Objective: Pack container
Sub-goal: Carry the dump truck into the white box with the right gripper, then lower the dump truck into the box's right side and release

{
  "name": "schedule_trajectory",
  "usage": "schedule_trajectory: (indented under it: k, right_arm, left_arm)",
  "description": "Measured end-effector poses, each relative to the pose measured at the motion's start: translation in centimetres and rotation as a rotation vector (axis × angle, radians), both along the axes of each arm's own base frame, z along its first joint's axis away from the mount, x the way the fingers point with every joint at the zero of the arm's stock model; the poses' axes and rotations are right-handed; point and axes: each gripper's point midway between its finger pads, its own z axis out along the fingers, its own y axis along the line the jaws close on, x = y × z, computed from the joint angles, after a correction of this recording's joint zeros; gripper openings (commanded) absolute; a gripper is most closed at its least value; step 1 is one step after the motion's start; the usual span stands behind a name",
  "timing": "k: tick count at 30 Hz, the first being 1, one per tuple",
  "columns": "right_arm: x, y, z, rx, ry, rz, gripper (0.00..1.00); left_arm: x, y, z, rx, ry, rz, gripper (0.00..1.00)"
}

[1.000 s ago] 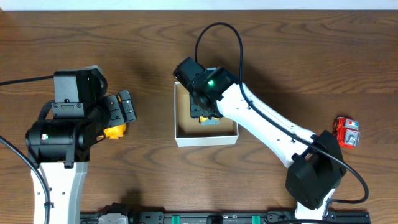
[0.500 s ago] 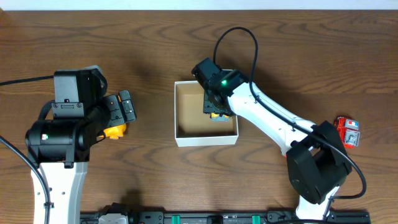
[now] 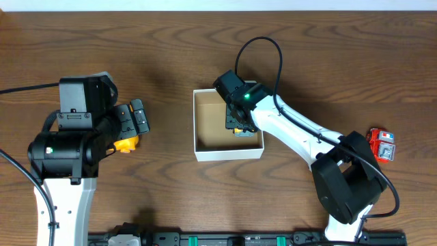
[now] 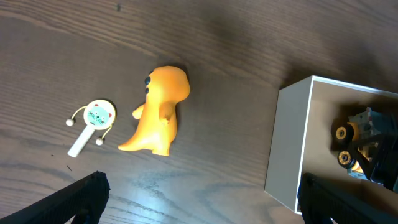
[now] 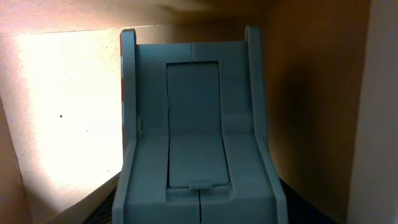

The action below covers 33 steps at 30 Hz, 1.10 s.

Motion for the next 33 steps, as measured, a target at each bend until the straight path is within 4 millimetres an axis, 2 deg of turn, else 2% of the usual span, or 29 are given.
schedule_trajectory:
  k: [3, 12, 20, 25, 27, 28, 29, 31, 33]
  right_arm:
    - [0.0, 0.0, 0.0, 0.0, -0.001, 0.002, 0.64]
    - [0.4, -0.1, 0.1, -0.009, -0.018, 0.004, 0.69]
    - [0.5, -0.1, 0.5, -0.013, -0.024, 0.005, 0.66]
    - [1.3, 0.4, 2.5, 0.003, -0.059, 0.022, 0.58]
    - [1.8, 0.7, 4.3, 0.024, -0.097, 0.033, 0.5]
    - [2.0, 0.8, 5.2, 0.035, -0.116, 0.039, 0.42]
    - [2.2, 1.1, 6.5, 0.052, -0.145, 0.051, 0.28]
    - [2.5, 1.5, 8.7, 0.078, -0.196, 0.082, 0.11]
    - [2.4, 1.8, 10.5, 0.098, -0.229, 0.115, 0.01]
  left_arm:
    - [0.0, 0.0, 0.0, 0.0, 0.0, 0.0, 0.98]
    - [0.0, 0.0, 0.0, 0.0, 0.0, 0.0, 0.98]
    - [0.0, 0.0, 0.0, 0.0, 0.0, 0.0, 0.98]
    - [0.0, 0.0, 0.0, 0.0, 0.0, 0.0, 0.98]
    - [0.0, 0.0, 0.0, 0.0, 0.0, 0.0, 0.98]
    - [0.0, 0.0, 0.0, 0.0, 0.0, 0.0, 0.98]
    - [0.0, 0.0, 0.0, 0.0, 0.0, 0.0, 0.98]
    - [0.0, 0.0, 0.0, 0.0, 0.0, 0.0, 0.98]
    - [0.0, 0.0, 0.0, 0.0, 0.0, 0.0, 0.98]
